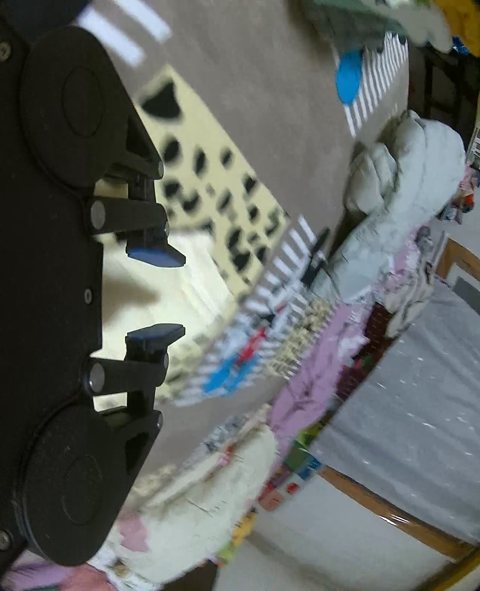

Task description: Fold clothes

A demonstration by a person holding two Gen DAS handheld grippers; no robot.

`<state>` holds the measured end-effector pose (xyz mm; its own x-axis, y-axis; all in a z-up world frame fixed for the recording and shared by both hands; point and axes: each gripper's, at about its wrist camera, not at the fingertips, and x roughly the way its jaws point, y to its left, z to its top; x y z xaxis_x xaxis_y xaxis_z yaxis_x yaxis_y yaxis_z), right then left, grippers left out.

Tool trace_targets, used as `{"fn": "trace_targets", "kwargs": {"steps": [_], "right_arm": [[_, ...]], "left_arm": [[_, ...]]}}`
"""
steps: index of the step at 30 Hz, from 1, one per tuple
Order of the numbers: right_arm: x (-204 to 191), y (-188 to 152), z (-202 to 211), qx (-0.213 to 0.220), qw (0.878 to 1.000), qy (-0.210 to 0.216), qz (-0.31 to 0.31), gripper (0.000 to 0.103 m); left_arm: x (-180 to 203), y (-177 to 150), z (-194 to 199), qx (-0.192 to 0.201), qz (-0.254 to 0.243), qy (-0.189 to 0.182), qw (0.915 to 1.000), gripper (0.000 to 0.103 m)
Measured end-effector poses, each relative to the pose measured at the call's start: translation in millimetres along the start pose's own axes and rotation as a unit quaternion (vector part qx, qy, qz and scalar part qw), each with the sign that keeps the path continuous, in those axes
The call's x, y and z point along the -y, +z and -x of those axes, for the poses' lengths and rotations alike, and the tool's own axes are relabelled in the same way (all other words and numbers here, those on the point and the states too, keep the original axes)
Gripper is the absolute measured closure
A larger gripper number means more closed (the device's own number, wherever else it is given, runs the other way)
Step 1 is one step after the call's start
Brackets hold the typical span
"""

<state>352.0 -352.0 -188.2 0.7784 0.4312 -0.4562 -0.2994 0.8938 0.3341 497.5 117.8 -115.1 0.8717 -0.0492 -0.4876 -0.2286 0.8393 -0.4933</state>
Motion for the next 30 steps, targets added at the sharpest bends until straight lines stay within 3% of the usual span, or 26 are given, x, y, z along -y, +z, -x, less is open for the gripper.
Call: {"fn": "trace_targets", "kwargs": {"steps": [6, 11, 13, 15, 18, 19, 20, 23, 28, 30], "right_arm": [[3, -3, 3, -0.009, 1.000, -0.012, -0.016, 0.100], [5, -3, 2, -0.010, 1.000, -0.006, -0.016, 0.100], [5, -4, 1, -0.010, 1.000, -0.005, -0.016, 0.100], [7, -4, 1, -0.009, 1.000, -0.002, -0.019, 0.100], [10, -3, 0, -0.010, 1.000, 0.005, -0.026, 0.100], [11, -3, 0, -0.010, 1.000, 0.007, -0.028, 0.100], [12, -3, 0, -0.010, 0.999, 0.009, -0.030, 0.100], [13, -3, -1, -0.010, 0.999, 0.012, -0.034, 0.099], [14, -3, 2, -0.007, 0.999, 0.016, -0.037, 0.099], [14, -3, 4, -0.007, 0.999, 0.017, -0.040, 0.099]], "left_arm": [[11, -2, 7, -0.003, -0.013, -0.014, 0.9998, 0.072], [49, -9, -21, -0.055, -0.072, -0.033, 0.9953, 0.072], [67, -15, -34, -0.064, -0.086, -0.029, 0.9938, 0.072], [81, -20, -46, -0.067, -0.089, -0.019, 0.9936, 0.064], [102, -25, -63, -0.072, -0.113, 0.026, 0.9906, 0.061], [108, -28, -69, -0.078, -0.129, 0.044, 0.9876, 0.067], [114, -33, -76, -0.085, -0.148, 0.061, 0.9835, 0.082], [116, -39, -82, -0.084, -0.166, 0.065, 0.9803, 0.097], [113, -27, -69, -0.056, -0.144, 0.042, 0.9871, 0.100], [115, -28, -73, -0.062, -0.147, 0.047, 0.9861, 0.100]]}}
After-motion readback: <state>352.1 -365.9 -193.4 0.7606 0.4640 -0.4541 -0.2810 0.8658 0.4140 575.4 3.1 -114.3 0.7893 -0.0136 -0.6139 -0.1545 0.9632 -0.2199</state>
